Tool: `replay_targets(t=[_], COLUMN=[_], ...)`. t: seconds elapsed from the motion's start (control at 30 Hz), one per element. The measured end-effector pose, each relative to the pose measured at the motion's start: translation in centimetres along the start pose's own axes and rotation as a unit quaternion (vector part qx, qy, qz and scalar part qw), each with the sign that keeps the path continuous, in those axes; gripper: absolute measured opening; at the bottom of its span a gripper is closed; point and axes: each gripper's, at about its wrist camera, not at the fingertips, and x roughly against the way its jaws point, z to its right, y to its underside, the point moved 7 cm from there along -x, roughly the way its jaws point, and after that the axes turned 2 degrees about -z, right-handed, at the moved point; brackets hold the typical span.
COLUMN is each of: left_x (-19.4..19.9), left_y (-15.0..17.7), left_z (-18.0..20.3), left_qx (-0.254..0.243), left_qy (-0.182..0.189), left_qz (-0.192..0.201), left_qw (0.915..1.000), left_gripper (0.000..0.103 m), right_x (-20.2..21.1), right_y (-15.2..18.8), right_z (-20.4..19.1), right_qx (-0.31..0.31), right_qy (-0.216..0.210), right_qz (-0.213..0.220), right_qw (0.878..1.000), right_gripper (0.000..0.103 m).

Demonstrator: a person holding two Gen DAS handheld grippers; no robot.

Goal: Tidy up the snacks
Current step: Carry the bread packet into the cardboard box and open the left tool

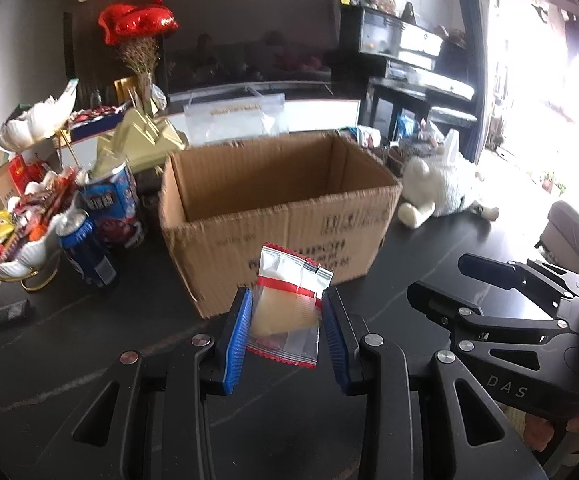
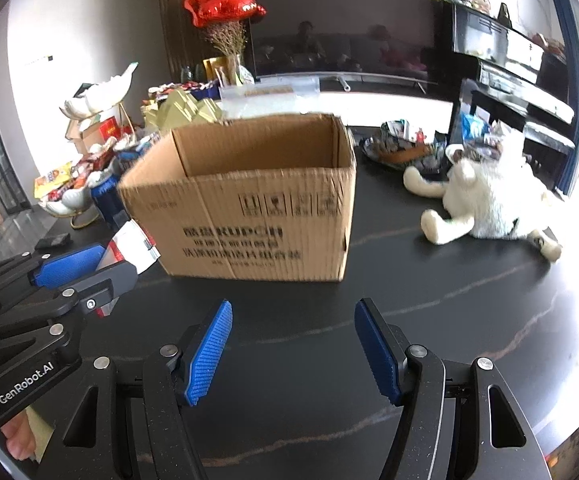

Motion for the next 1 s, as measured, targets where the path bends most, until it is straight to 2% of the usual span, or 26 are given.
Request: replay_targets(t=[0.33, 0.73, 0.9, 1.0], left_x=[1.8, 0.5, -0.6, -1.4], left_y=[-4.5, -9.0, -10.1, -10.7], left_z=[-1.5, -3.3, -3.5, -3.7], left_qx=[0.011, 0.025, 0.014, 0.015], left_qy=[-0.014, -0.015, -0.025, -0.028], left_qz=[0.03, 0.006, -0.007, -0.016], left_qw=[0.9994, 0.9996, 0.9996, 0.9994], left_gripper=[0.035, 0.035, 0.035, 0.035], right_x=[1.2, 0.5, -0.2, -0.5], right_y=[-5.1, -10.0, -11.7, -12.5], right_z=[-0.8, -1.0, -1.0, -0.8], right_qx=[0.018, 0.024, 0.025, 0.02], right_qy=[0.001, 0.005, 0.007, 0.008], right_qz=[0.019, -0.001, -0.012, -0.015], right_qw=[1.0, 1.0, 1.0, 1.0], right_gripper=[0.065, 0.065, 0.065, 0.071])
